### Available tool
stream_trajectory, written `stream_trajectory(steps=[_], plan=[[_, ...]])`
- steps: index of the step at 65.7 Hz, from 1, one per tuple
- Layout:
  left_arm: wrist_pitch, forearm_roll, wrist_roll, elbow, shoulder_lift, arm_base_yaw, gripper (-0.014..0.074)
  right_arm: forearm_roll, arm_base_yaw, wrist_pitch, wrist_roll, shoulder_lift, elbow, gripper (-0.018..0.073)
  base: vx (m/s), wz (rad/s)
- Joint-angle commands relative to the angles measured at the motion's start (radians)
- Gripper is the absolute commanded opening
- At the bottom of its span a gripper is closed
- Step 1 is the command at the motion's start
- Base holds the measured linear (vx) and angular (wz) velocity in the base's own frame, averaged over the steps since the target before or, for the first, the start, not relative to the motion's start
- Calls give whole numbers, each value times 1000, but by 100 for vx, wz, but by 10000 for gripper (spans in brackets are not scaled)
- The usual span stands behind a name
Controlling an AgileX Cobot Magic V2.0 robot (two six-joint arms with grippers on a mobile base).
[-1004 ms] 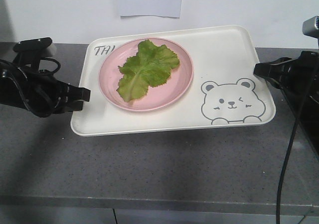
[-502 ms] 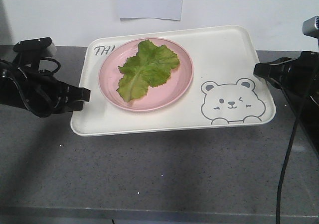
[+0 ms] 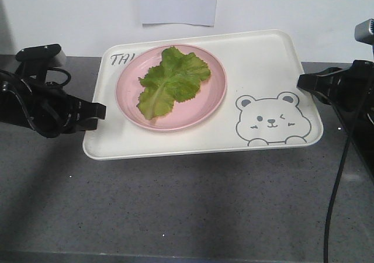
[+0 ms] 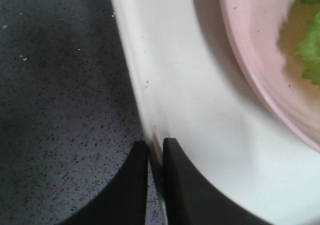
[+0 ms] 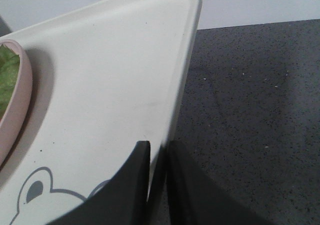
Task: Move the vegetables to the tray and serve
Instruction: 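Hold the tray raised with both grippers above the new counter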
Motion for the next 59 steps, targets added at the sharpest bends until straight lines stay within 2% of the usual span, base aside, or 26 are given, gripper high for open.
stream_trajectory(steps=[1, 59], plan=[[-34, -78, 39, -31, -45, -21, -6, 17, 7, -68, -4, -38, -30, 78, 3, 1], [-34, -78, 39, -31, -45, -21, -6, 17, 7, -69, -4, -38, -30, 78, 3, 1]])
